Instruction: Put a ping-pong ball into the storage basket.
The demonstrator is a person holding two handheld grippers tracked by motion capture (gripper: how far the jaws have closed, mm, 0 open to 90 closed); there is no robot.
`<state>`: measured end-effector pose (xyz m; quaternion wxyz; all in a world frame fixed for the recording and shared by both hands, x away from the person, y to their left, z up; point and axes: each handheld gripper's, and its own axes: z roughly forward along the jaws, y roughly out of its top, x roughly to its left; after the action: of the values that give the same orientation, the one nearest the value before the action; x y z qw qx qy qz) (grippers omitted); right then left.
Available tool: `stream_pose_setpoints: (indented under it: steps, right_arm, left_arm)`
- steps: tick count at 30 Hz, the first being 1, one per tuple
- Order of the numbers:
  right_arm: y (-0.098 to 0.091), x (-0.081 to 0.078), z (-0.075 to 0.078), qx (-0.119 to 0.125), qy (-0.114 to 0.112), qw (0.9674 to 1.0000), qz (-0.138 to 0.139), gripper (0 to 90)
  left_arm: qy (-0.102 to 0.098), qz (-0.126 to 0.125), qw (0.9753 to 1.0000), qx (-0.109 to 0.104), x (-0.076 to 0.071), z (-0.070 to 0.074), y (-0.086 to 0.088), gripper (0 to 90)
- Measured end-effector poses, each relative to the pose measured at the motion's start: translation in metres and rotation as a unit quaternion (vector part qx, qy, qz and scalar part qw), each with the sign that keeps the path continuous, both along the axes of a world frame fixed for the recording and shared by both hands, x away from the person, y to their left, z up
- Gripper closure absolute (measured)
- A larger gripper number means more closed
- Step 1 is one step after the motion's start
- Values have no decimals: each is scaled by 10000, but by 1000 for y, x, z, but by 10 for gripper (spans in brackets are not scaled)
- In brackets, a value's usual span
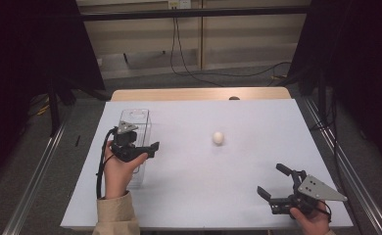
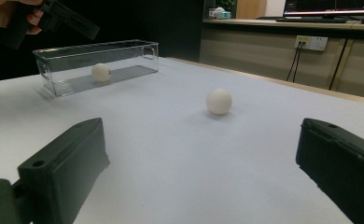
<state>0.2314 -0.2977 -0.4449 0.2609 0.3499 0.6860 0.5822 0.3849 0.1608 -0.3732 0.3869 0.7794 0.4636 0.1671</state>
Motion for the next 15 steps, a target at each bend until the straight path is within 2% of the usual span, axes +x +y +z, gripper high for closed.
stream_pose_setpoints:
  steps: [15]
  right_arm:
    - [1, 0, 0, -4, -4, 10000, 7, 14]
  left_arm:
    - [36, -188, 9997, -126, 1, -1, -14, 124]
